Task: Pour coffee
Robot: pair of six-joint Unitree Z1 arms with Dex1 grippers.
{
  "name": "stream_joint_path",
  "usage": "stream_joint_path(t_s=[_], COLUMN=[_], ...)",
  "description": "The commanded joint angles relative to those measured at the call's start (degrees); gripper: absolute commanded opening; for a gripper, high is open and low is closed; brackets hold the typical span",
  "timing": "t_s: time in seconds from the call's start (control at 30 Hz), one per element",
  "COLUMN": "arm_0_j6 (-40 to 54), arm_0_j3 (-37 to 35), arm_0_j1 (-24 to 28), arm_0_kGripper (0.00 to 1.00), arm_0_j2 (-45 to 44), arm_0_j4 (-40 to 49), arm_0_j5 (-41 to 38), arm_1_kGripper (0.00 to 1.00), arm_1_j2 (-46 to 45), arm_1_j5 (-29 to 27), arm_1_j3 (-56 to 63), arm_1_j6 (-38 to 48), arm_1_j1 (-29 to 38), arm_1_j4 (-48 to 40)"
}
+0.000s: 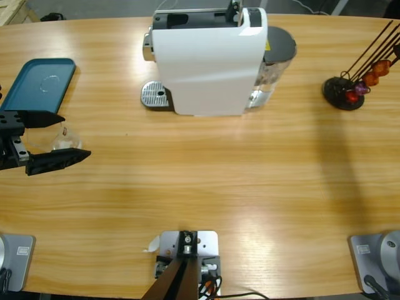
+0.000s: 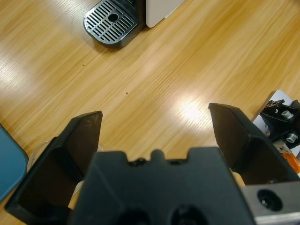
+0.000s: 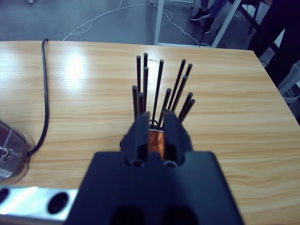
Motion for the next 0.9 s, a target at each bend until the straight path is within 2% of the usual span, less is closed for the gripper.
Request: stream_joint_path(t_s=[0.03, 0.07, 0.2, 0.37, 0.63, 0.67, 0.73, 0.9], arm_0_j6=[-0.97, -0.99, -1.04, -1.17, -1.17, -1.17, -1.17, -1.17], arm_0_j3=[2.14, 2.20, 2.14, 2.48, 2.64, 2.65, 2.65, 2.58], arm_0_j1=[-0.47, -0.47, -0.47, -0.47, -0.47, -0.47, -0.47, -0.47], arm_0_kGripper=[0.987, 0.987, 0.987, 0.987, 0.987, 0.987, 0.987, 0.987], arm_0_j2=[-0.64, -0.46, -0.01, -0.17, -0.17, -0.11, -0.08, 0.45], arm_0_j4=[-0.72, -0.72, -1.19, -1.24, -1.16, -1.16, -1.16, -1.24], arm_0_j5=[-0.71, -0.71, -0.92, -1.06, -1.06, -1.06, -1.06, -1.06], arm_1_kGripper=[0.498, 0.526, 0.526, 0.508, 0.499, 0.488, 0.387, 0.373], arm_1_j2=[-1.97, -2.15, -2.32, 0.26, 7.29, 7.99, 8.70, 9.24], arm_1_j5=[-2.62, -2.64, -4.77, -4.68, -4.13, -3.99, -3.71, -3.27], arm_1_j3=[3.17, 3.29, 4.03, 4.96, 5.61, 5.61, 5.52, 5.31], arm_1_j6=[1.06, 1.20, 2.33, 3.21, 3.42, 3.42, 3.29, 2.98], arm_1_j1=[2.49, 2.80, 5.72, 5.74, 5.19, 4.77, 3.93, 2.66], arm_1_j4=[0.70, 0.75, 1.82, 1.61, -3.63, -4.24, -5.31, -5.81])
